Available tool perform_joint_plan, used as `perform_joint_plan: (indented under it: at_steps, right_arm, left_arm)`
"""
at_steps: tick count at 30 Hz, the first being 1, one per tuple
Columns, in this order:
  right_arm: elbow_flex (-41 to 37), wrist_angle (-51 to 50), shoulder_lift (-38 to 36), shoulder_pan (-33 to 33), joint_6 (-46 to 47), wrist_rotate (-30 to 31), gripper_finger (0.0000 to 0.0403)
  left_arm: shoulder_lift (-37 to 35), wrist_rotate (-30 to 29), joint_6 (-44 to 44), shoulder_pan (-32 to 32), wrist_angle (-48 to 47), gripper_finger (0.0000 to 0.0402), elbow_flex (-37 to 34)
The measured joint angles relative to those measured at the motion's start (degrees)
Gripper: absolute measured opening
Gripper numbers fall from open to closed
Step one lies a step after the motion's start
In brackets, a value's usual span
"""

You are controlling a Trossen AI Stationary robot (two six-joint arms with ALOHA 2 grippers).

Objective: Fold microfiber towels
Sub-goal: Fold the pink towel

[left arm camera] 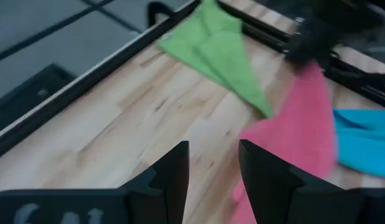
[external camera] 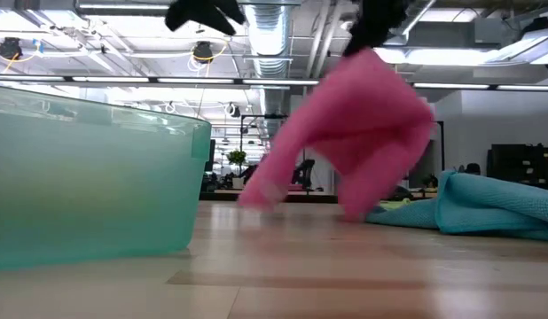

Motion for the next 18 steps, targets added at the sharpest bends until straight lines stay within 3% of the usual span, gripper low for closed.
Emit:
perform_joint_plan:
  at_steps: [3, 8, 13, 18]
  right_arm:
    - [-0.1, 0.1, -1.9, -3.5, 3.0, 0.1, 0.001]
    - [0.0, 1.7, -5.8, -6.2, 3.6, -4.6, 0.0005]
    - [-0.1, -1.1, -6.7, -5.7, 4.6, -5.3, 0.0009]
    - [-0.1, -2.1, -6.0, -2.6, 3.8, -10.6, 0.0006]
  left_arm:
    - [0.0, 5.5, 3.0, 2.3, 8.3, 0.013, -4.3]
    - [0.0, 13.8, 4.1, 5.1, 24.8, 0.013, -14.0]
    - [0.0, 14.6, 3.2, 8.7, 39.4, 0.0135, -24.2]
    - [0.0, 17.3, 3.1, 12.1, 47.9, 0.0166, -30.1]
